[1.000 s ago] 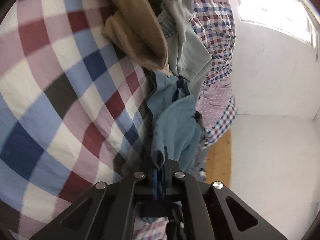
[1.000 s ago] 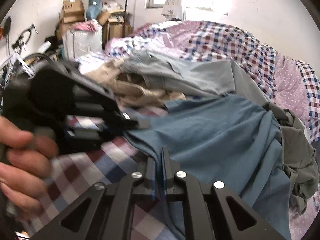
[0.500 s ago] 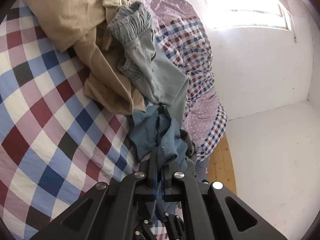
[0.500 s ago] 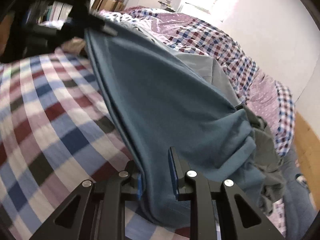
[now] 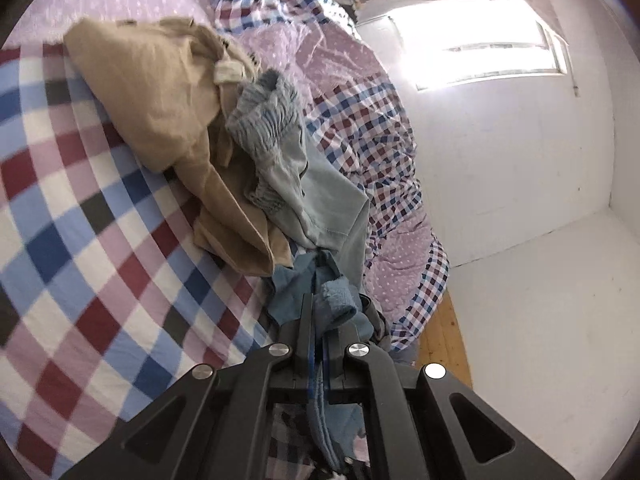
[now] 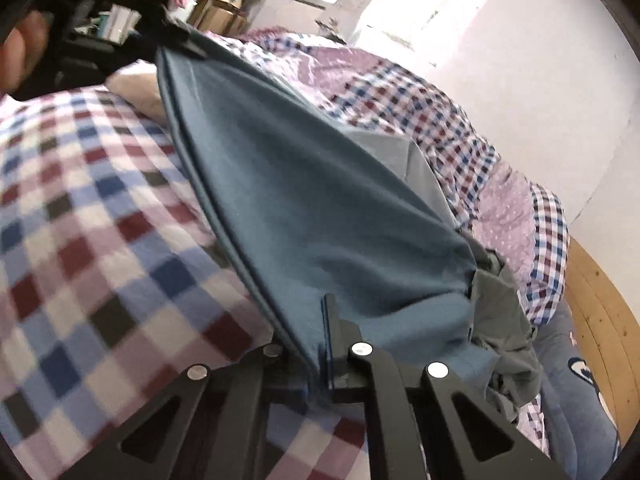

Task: Fold clothes
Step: 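Lift the teal shirt with both grippers and pull it out of the pile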

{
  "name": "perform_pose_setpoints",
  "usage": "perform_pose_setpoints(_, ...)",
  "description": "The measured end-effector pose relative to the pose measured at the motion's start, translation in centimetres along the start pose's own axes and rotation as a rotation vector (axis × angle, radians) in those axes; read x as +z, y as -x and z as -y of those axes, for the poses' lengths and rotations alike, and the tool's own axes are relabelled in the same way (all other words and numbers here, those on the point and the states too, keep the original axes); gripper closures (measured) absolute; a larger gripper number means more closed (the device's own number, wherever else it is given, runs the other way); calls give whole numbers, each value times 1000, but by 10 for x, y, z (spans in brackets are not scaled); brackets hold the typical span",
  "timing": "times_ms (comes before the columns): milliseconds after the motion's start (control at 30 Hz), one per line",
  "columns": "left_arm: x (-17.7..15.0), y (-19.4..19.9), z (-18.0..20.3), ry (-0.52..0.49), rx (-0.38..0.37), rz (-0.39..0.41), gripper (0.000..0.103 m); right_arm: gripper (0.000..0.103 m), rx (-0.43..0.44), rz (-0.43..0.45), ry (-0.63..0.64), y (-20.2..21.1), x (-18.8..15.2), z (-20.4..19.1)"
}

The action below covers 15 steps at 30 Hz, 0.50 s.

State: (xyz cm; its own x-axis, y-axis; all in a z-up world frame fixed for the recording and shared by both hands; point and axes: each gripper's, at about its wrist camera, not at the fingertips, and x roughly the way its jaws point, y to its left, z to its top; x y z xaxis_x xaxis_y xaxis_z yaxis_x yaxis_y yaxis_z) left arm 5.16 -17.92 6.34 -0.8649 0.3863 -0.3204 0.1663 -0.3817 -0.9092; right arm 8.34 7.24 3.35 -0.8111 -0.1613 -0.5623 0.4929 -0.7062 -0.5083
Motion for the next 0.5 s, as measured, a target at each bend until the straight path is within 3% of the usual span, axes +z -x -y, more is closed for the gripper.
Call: perform_pose_setpoints(500, -37, 91, -9, -137, 60, 10, 103, 101, 53, 38, 66, 93, -14, -40)
